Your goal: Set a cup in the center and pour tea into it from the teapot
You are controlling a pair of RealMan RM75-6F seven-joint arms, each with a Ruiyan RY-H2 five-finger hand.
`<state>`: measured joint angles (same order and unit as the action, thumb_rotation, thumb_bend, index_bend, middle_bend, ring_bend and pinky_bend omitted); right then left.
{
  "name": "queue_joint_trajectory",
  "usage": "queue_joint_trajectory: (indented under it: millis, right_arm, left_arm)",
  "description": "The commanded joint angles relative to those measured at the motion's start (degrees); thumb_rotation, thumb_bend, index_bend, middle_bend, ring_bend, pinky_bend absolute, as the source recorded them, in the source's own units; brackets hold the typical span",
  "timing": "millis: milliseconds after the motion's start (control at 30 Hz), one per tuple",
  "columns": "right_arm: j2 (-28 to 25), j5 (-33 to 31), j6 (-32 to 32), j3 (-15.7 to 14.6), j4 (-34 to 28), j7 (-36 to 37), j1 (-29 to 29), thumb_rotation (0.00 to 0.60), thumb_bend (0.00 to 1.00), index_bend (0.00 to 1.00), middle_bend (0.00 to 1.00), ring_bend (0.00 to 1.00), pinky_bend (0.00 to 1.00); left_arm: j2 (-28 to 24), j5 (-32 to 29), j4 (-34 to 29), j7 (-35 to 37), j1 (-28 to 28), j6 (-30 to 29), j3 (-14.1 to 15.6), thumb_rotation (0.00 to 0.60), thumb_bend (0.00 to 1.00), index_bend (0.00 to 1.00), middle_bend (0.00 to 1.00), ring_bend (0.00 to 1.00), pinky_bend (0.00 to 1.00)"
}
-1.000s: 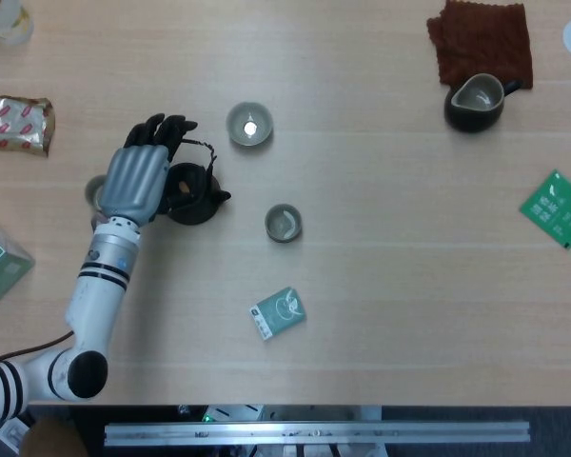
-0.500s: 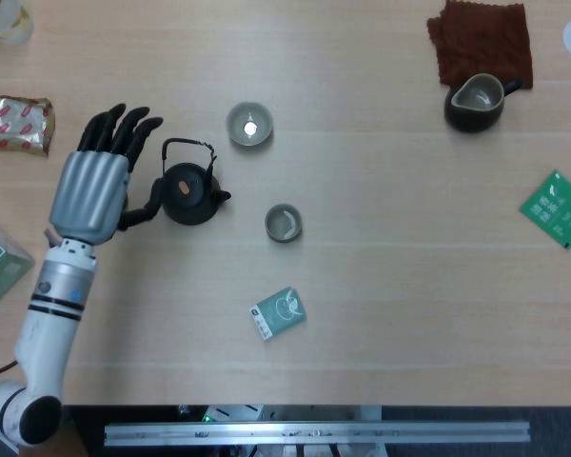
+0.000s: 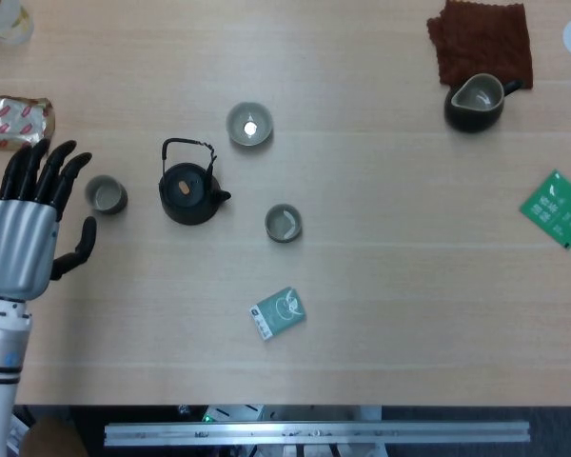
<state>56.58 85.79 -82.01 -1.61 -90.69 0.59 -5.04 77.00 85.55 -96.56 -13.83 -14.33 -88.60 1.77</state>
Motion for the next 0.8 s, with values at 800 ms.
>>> queue_joint_trajectory:
  millis: [800]
  right_arm:
    - [-0.6,3.7,-4.1,0.2,-1.3,-1.8,2.9,0.600,0.27,0.02,0.13,0.00,0.03]
  left_arm:
    - [-2.9,2.6,-5.7,-3.8,6.0,-0.9,1.0,0.545,0.45,0.12,0.10,0.03,0.06]
